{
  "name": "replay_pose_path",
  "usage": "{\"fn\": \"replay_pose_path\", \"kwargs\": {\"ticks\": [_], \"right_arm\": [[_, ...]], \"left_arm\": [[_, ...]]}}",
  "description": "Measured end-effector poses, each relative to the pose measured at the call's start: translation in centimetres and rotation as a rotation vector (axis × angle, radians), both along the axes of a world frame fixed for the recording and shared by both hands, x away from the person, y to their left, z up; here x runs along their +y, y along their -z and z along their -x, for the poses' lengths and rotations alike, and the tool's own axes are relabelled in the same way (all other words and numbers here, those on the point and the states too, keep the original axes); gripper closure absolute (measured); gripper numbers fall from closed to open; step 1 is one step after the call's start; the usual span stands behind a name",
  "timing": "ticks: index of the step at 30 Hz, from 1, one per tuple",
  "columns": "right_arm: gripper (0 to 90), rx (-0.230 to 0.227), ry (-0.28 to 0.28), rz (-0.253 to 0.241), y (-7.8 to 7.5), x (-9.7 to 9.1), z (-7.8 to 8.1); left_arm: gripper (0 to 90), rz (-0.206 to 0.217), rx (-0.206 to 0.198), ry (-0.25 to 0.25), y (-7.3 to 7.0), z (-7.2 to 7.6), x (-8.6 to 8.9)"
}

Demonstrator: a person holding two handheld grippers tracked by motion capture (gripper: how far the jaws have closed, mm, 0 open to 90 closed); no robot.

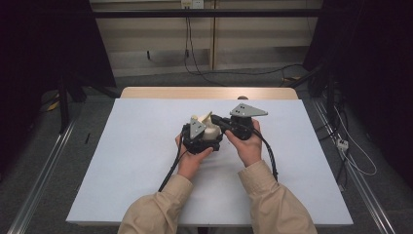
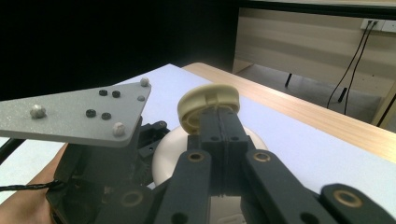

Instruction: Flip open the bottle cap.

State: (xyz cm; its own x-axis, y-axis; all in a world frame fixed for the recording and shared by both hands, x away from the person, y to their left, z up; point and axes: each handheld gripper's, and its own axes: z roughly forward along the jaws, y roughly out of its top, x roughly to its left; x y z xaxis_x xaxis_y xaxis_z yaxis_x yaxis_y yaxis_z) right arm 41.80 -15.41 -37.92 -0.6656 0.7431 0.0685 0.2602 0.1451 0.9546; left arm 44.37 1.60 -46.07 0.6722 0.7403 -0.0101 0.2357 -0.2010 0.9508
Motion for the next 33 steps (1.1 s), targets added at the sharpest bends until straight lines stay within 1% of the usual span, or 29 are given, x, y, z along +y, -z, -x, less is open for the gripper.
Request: {"fn": "replay_pose_path", "kwargs": {"ticks": [5,13,17,21,33], "right_arm": [[90.0,-0.007,-0.005,0.001,-0.16,0.18,-0.07],[90.0,-0.008,-0.008,-0.001,-0.11,0.41,-0.31],[90.0,-0.017,-0.013,0.008,-0.28,0.55,-0.33],[90.0,-0.012,-0.016,-0.004,-0.33,0.64,-0.44],[90.0,-0.019,-0.022,-0.005,-0.48,0.87,-0.79]], "left_arm": [[5.1,0.012,0.002,-0.001,0.03,0.02,-0.09],[5.1,0.011,0.003,-0.001,0.03,0.01,-0.09],[5.1,0.01,0.002,-0.002,0.03,0.02,-0.1],[5.1,0.01,0.002,-0.002,0.03,0.03,-0.11],[5.1,0.009,0.002,-0.003,0.02,0.04,-0.13]]}}
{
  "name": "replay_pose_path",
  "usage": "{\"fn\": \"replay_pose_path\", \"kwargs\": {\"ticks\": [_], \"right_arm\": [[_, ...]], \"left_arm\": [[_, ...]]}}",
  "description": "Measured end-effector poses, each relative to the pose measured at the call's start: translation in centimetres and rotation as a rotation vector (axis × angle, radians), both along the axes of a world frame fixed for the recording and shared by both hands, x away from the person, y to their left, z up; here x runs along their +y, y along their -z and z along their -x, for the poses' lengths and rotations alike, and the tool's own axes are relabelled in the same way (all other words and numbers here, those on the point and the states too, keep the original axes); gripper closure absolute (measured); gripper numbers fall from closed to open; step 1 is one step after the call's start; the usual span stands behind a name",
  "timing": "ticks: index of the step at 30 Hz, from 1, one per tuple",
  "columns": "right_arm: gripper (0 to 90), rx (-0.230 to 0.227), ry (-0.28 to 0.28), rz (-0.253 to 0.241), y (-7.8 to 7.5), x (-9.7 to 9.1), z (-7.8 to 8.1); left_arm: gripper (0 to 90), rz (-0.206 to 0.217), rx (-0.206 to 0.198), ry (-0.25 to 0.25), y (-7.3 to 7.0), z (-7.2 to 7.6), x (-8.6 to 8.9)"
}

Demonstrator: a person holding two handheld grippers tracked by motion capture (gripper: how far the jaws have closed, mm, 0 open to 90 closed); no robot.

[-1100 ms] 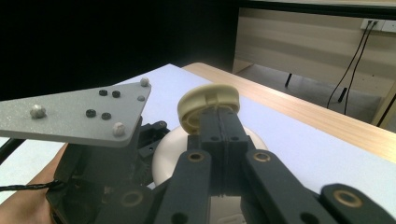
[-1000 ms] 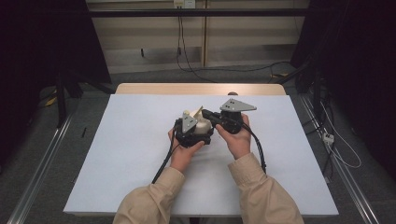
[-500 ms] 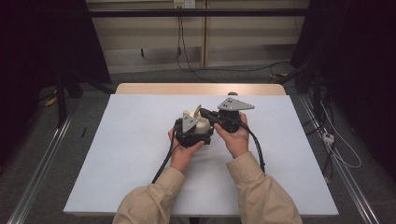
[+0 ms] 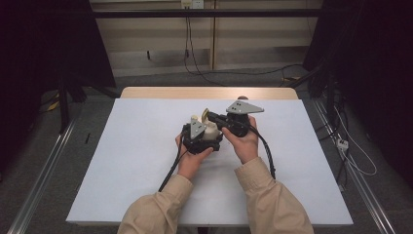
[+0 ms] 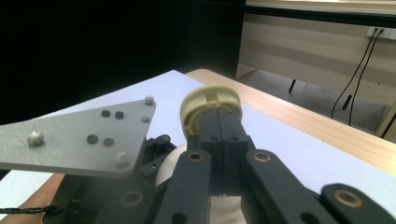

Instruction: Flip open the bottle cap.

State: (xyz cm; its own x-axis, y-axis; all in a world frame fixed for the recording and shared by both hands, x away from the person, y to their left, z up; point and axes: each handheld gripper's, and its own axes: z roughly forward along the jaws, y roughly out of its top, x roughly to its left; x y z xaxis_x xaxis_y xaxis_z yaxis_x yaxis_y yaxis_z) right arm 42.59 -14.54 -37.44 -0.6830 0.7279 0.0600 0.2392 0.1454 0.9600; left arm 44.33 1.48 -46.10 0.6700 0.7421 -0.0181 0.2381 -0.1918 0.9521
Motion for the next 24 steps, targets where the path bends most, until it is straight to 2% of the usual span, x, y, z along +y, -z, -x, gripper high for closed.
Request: {"fn": "replay_pose_path", "kwargs": {"ticks": [18,19,24], "right_arm": [[90.0,-0.003,0.0,-0.008,0.09,0.16,-0.47],[90.0,-0.003,0.0,-0.011,0.03,0.2,-0.48],[90.0,-0.005,-0.006,-0.018,-0.24,0.45,-0.58]], "left_arm": [[5.1,-0.004,0.002,0.0,-0.01,0.01,0.01],[5.1,-0.013,-0.004,0.002,-0.03,-0.02,0.07],[5.1,0.003,0.006,-0.002,0.01,0.01,-0.01]]}}
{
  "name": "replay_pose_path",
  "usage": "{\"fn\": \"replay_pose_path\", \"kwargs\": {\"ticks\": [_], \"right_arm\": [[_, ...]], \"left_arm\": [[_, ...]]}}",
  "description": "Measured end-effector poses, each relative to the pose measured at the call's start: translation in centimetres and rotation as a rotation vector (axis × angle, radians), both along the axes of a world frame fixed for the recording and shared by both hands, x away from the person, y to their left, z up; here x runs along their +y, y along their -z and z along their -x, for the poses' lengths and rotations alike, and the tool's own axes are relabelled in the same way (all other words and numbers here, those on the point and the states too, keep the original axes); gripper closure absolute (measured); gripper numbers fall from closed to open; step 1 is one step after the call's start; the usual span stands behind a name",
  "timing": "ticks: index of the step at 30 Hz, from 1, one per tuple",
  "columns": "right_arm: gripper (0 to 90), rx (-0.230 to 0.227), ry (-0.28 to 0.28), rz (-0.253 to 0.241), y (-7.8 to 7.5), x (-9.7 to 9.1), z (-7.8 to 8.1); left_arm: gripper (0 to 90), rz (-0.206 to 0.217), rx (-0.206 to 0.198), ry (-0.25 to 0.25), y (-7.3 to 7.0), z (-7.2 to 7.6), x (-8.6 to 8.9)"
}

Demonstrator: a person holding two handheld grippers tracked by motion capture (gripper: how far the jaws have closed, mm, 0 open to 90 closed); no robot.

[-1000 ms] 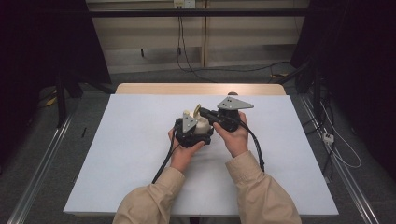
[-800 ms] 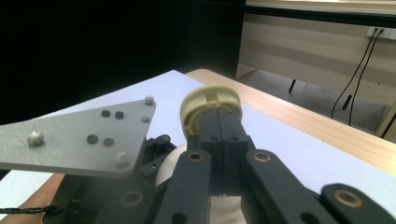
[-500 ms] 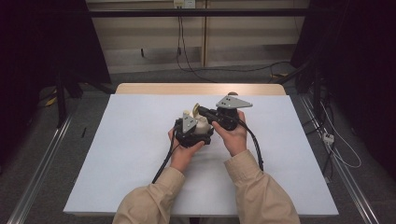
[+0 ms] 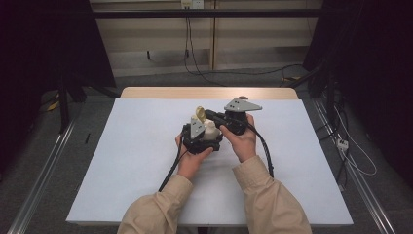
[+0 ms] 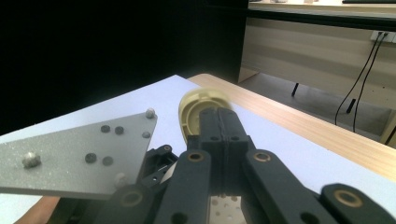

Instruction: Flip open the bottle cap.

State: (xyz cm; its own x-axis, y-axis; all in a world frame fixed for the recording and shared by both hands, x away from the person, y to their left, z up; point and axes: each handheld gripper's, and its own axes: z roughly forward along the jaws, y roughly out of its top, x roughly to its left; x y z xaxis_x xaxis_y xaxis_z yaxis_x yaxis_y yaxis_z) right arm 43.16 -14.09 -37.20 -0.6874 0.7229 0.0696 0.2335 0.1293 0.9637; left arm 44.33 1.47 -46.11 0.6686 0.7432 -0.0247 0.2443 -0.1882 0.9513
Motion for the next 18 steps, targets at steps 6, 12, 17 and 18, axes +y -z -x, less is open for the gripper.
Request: {"fn": "replay_pose_path", "kwargs": {"ticks": [6,12,17,18], "right_arm": [[90.0,0.005,0.004,0.006,0.1,-0.1,-0.1],[89.2,0.01,0.004,0.012,0.0,-0.8,0.1],[88.5,0.021,0.009,0.006,0.1,-1.6,0.6],[88.3,0.024,0.013,0.007,0.2,-1.8,0.7]], "left_arm": [[5.1,0.0,0.0,-0.001,0.0,0.0,0.0],[5.0,-0.001,0.004,0.002,0.0,0.0,0.1],[4.8,-0.001,0.01,0.007,-0.1,-0.1,0.2],[4.8,-0.001,0.01,0.008,-0.1,-0.1,0.2]]}}
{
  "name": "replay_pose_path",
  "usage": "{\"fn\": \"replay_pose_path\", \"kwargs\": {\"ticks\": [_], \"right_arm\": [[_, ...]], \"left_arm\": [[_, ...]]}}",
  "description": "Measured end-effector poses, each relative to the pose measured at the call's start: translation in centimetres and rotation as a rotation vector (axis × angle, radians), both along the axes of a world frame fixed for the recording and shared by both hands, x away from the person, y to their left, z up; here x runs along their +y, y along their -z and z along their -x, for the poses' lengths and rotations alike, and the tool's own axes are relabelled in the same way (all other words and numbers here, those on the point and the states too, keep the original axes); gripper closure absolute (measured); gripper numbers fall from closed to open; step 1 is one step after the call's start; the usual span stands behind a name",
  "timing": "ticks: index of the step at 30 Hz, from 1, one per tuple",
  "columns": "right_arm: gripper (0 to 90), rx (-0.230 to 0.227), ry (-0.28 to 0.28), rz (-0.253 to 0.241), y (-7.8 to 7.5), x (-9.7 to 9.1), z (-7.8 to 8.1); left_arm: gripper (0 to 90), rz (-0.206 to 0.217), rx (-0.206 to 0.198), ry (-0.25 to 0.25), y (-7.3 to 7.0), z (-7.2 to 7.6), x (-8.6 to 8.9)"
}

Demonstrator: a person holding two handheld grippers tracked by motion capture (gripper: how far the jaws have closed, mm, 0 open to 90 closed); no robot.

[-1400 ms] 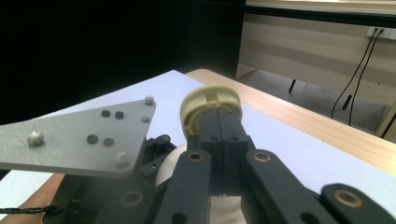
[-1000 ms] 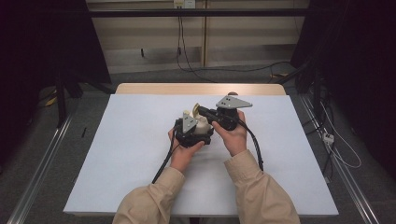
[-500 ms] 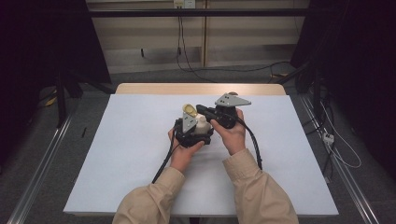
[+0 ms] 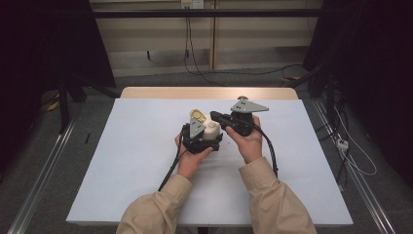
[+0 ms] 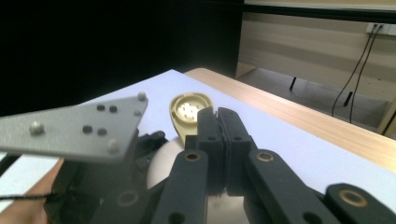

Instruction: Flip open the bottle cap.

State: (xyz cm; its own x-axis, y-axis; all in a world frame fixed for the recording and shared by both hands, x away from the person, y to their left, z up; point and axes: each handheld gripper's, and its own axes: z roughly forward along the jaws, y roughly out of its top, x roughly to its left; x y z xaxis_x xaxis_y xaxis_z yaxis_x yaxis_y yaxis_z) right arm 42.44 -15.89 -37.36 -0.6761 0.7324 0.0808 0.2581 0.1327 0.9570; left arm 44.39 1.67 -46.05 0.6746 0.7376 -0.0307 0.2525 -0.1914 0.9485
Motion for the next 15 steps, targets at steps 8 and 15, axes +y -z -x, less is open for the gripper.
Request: {"fn": "replay_pose_path", "kwargs": {"ticks": [8,15], "right_arm": [[85.8,0.008,-0.004,-0.004,0.0,-0.6,0.9],[80.8,0.018,0.002,-0.014,0.3,-1.2,1.4]], "left_arm": [[4.7,-0.01,0.01,0.016,-0.2,0.0,0.3],[4.6,-0.016,0.015,0.021,-0.2,0.1,0.3]]}}
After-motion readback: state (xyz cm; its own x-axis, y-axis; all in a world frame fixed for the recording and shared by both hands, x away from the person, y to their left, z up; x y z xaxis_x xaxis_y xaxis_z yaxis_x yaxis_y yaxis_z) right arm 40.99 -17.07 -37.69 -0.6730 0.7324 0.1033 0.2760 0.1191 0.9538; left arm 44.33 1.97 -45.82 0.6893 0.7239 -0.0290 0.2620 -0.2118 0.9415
